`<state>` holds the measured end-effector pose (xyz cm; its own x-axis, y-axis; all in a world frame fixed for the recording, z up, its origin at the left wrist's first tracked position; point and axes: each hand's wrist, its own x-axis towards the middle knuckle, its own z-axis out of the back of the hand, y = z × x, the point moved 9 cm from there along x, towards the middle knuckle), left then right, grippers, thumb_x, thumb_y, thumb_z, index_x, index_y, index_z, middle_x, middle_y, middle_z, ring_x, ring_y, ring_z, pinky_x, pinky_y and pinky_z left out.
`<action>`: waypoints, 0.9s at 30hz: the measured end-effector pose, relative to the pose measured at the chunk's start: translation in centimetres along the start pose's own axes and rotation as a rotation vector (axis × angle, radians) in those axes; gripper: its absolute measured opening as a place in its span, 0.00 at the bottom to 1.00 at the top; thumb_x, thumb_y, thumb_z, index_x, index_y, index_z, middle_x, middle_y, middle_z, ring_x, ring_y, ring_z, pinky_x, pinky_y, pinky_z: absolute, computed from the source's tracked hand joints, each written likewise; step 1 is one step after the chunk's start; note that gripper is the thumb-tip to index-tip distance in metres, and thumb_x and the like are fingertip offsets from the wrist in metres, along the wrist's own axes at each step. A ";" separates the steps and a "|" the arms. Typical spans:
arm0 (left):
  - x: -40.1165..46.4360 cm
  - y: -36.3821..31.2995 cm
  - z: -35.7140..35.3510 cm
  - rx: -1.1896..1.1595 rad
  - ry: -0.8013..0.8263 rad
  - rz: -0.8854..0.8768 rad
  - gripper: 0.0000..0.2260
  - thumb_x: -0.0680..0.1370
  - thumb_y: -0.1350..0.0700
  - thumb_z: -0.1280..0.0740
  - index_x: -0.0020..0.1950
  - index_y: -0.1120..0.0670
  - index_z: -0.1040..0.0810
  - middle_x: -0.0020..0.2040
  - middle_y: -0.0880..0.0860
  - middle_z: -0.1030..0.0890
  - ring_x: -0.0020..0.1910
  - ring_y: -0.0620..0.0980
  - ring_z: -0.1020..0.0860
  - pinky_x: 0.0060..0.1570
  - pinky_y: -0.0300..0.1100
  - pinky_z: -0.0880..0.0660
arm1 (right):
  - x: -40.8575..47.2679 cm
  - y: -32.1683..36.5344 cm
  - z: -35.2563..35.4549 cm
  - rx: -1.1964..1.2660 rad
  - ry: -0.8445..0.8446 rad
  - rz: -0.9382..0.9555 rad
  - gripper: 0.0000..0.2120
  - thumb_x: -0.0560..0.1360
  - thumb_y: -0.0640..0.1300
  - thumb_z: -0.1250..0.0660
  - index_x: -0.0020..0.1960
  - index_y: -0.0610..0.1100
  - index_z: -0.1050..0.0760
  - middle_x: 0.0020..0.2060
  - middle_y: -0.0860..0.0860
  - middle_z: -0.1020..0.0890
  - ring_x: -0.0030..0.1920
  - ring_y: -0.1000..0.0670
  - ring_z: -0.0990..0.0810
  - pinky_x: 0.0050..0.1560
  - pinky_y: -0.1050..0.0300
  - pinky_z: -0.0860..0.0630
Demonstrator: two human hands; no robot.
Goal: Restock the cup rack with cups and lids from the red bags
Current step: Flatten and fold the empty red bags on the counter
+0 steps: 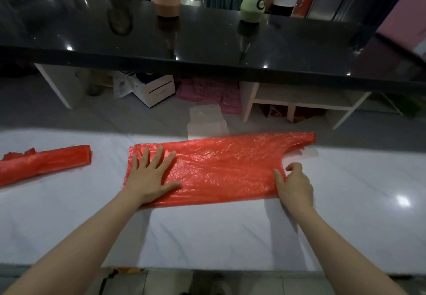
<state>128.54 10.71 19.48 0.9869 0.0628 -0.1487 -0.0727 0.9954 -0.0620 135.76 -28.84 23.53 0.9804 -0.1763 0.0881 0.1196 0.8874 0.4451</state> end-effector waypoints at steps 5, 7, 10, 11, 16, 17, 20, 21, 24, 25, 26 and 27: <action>0.5 -2.2 2.0 0.048 -0.080 -0.091 0.39 0.64 0.22 0.68 0.71 0.36 0.72 0.76 0.48 0.67 0.75 0.58 0.66 0.69 0.63 0.67 | -1.0 5.6 1.4 -0.023 -0.172 0.308 0.20 0.73 0.50 0.32 0.62 0.42 0.28 0.60 0.41 0.26 0.60 0.40 0.30 0.59 0.43 0.31; 0.8 -2.8 1.2 0.048 -0.028 -0.115 0.39 0.62 0.21 0.70 0.69 0.35 0.73 0.75 0.47 0.67 0.75 0.59 0.64 0.69 0.63 0.66 | -0.9 8.4 -0.5 -0.084 -0.056 0.438 0.24 0.74 0.52 0.33 0.68 0.46 0.31 0.70 0.42 0.32 0.70 0.39 0.37 0.68 0.40 0.39; 0.8 -3.8 -0.6 0.039 0.031 -0.165 0.39 0.63 0.21 0.67 0.69 0.35 0.73 0.76 0.47 0.65 0.76 0.59 0.64 0.70 0.63 0.65 | -0.6 11.1 -4.2 -0.232 0.137 0.569 0.29 0.77 0.61 0.44 0.76 0.58 0.46 0.78 0.49 0.52 0.77 0.44 0.57 0.73 0.39 0.60; 0.7 -4.1 -0.9 0.042 0.031 -0.178 0.39 0.64 0.21 0.66 0.70 0.35 0.72 0.77 0.47 0.65 0.76 0.58 0.64 0.70 0.63 0.65 | -0.4 11.4 -5.4 -0.276 0.193 0.599 0.30 0.76 0.64 0.48 0.76 0.60 0.50 0.78 0.51 0.57 0.77 0.45 0.62 0.71 0.39 0.65; 0.5 -4.6 -1.4 0.076 0.019 -0.206 0.38 0.66 0.21 0.65 0.71 0.35 0.71 0.76 0.47 0.66 0.74 0.56 0.67 0.69 0.60 0.67 | 2.3 6.5 -7.7 -0.380 0.330 0.488 0.33 0.75 0.71 0.57 0.76 0.61 0.55 0.78 0.51 0.58 0.77 0.44 0.63 0.71 0.34 0.65; 0.5 -4.4 -1.3 0.081 0.017 -0.203 0.38 0.66 0.21 0.65 0.71 0.35 0.71 0.76 0.47 0.66 0.74 0.56 0.68 0.69 0.60 0.68 | 3.3 4.6 -7.3 -0.386 0.321 0.413 0.34 0.74 0.72 0.58 0.76 0.61 0.55 0.78 0.51 0.56 0.77 0.44 0.61 0.70 0.33 0.64; 0.5 -4.4 -1.4 0.098 0.017 -0.192 0.37 0.66 0.21 0.65 0.70 0.34 0.72 0.76 0.46 0.67 0.73 0.55 0.69 0.69 0.59 0.69 | 6.3 -0.5 -5.0 -0.408 0.287 0.239 0.37 0.71 0.74 0.63 0.77 0.61 0.54 0.78 0.50 0.54 0.77 0.43 0.58 0.69 0.30 0.63; 0.5 -4.4 -1.5 0.102 0.018 -0.189 0.38 0.66 0.21 0.65 0.70 0.33 0.72 0.76 0.45 0.67 0.73 0.55 0.69 0.69 0.59 0.68 | 6.9 -1.4 -4.4 -0.421 0.281 0.219 0.38 0.70 0.74 0.64 0.77 0.60 0.55 0.78 0.49 0.54 0.77 0.44 0.57 0.69 0.30 0.64; 0.6 -4.3 -1.5 0.112 0.027 -0.179 0.38 0.65 0.20 0.65 0.70 0.34 0.72 0.76 0.46 0.67 0.74 0.56 0.69 0.70 0.59 0.68 | 7.7 -2.0 -4.0 -0.416 0.283 0.215 0.38 0.71 0.74 0.63 0.77 0.59 0.54 0.78 0.48 0.53 0.77 0.45 0.55 0.69 0.30 0.62; 0.6 -4.4 -1.6 0.114 0.031 -0.177 0.39 0.65 0.20 0.65 0.70 0.34 0.72 0.76 0.46 0.67 0.74 0.56 0.68 0.70 0.59 0.68 | 7.7 -1.8 -4.0 -0.392 0.286 0.207 0.37 0.72 0.73 0.60 0.76 0.59 0.52 0.78 0.47 0.52 0.77 0.45 0.54 0.70 0.30 0.60; 0.6 -4.4 -1.6 0.114 0.035 -0.173 0.39 0.65 0.20 0.64 0.70 0.34 0.73 0.76 0.46 0.68 0.74 0.56 0.68 0.70 0.59 0.68 | 7.7 -1.6 -4.0 -0.365 0.286 0.195 0.36 0.73 0.72 0.58 0.76 0.58 0.50 0.78 0.47 0.50 0.77 0.45 0.53 0.70 0.31 0.58; 0.4 -4.4 -1.6 0.109 0.038 -0.167 0.39 0.64 0.20 0.64 0.70 0.34 0.73 0.76 0.46 0.68 0.74 0.56 0.68 0.70 0.59 0.68 | 7.7 -1.3 -3.8 -0.342 0.274 0.189 0.35 0.74 0.71 0.56 0.76 0.57 0.48 0.78 0.47 0.48 0.77 0.44 0.52 0.71 0.31 0.57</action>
<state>129.07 6.26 18.13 0.9777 -0.1046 -0.1823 0.1097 0.9938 0.0178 143.80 -29.71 20.26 0.9896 0.0798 -0.1198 -0.0652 0.9905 0.1211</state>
